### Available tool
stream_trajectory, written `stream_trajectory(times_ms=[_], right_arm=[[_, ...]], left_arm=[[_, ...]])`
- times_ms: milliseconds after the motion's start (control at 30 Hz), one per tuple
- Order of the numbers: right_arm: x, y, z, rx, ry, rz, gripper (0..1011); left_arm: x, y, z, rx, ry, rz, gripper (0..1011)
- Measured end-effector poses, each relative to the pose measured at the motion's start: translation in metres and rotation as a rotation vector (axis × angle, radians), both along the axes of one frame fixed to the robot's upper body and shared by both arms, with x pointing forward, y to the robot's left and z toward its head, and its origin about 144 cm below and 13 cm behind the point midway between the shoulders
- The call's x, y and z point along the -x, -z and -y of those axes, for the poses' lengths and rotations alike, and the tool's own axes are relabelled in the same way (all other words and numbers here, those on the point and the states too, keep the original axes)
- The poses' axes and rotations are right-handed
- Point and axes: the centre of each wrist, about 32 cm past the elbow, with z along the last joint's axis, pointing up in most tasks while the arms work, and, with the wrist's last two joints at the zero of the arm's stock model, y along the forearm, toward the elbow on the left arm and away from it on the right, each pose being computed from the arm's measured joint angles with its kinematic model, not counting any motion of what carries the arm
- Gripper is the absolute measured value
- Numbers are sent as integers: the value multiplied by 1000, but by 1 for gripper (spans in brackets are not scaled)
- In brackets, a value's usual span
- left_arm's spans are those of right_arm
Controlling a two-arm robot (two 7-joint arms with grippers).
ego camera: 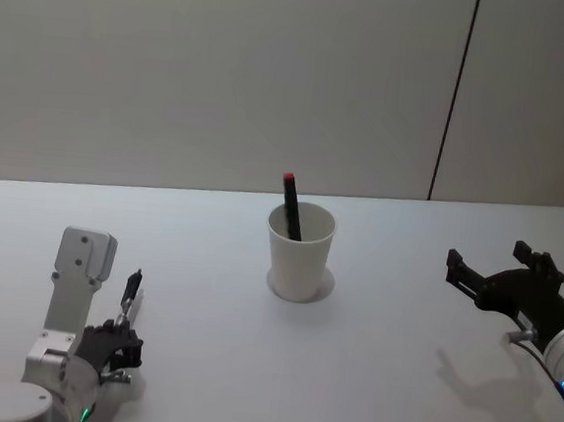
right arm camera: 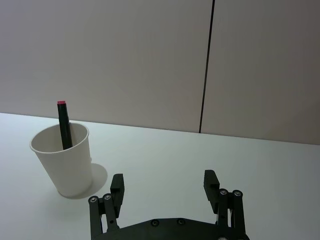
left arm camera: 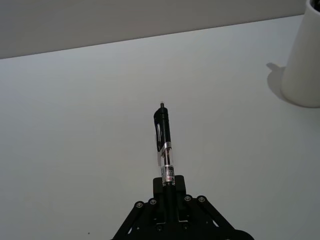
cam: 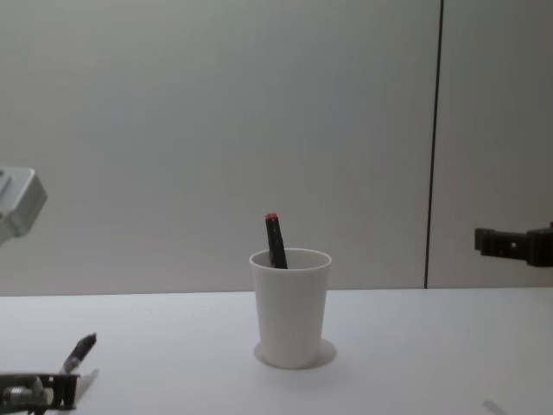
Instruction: Place the pen into the pen holder.
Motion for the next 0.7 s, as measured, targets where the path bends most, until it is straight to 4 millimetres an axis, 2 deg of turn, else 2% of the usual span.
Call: stream_trajectory(times_ms=[700], right_arm=[[0, 0, 0, 0, 0, 0, 1002]], left_arm=[[-6, -12, -16, -23, 168, 235, 139]])
